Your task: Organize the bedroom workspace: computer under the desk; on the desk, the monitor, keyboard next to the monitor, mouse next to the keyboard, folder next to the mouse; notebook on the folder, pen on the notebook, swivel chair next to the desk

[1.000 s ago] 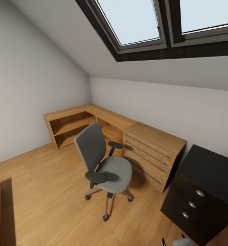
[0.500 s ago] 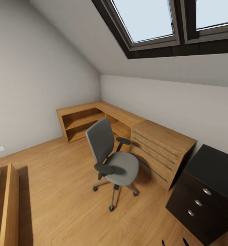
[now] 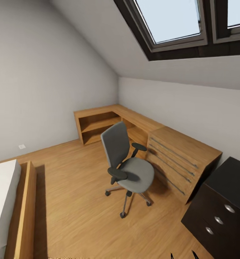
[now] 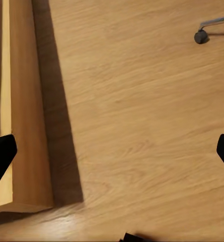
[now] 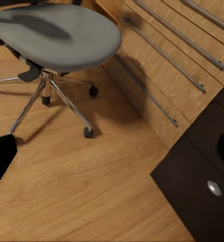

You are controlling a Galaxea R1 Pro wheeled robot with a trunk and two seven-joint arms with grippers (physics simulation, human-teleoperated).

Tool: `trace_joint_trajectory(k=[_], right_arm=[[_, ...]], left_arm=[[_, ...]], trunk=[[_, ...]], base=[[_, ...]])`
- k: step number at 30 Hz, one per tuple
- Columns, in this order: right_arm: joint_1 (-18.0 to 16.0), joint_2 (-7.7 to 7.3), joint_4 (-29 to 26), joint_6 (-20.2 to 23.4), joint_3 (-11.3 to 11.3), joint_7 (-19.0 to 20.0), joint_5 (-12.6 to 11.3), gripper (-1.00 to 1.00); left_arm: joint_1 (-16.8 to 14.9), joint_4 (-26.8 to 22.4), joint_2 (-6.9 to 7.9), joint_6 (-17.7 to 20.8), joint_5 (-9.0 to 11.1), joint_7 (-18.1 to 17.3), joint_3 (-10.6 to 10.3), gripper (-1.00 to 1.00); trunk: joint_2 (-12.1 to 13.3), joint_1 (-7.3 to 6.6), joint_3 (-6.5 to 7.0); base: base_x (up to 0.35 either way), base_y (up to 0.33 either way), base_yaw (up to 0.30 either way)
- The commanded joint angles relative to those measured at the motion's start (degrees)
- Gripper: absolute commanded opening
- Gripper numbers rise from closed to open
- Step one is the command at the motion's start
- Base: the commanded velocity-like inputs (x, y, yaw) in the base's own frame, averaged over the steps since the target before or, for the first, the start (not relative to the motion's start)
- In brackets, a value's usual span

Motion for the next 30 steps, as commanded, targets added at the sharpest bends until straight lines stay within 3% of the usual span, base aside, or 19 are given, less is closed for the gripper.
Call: trace_joint_trajectory(k=[1,23,30], right_arm=[[-0.1,-0.01,0.1,-0.2,-0.1,-0.5,0.6,1.0],[-0.1,0.17,0.1,-0.2,-0.2,-0.5,0.6,1.0],[-0.1,0.17,0.1,-0.2,-0.2,-0.5,0.6,1.0]], left_arm=[[-0.1,0.0,-0.02,-0.1,0.2,0.3,-0.5,1.0],[-0.1,0.0,-0.01,-0.1,0.2,0.2,-0.5,1.0],[-0.1,0.0,-0.01,0.0,0.3,0.2,-0.5,1.0]], trunk=[[-0.1,0.03,-0.12],[-0.1,0.03,-0.13],[-0.1,0.03,-0.13]], base=[[-0.005,-0.011,0.273],[0.001,-0.002,0.278],[0.181,0.0,0.279]])
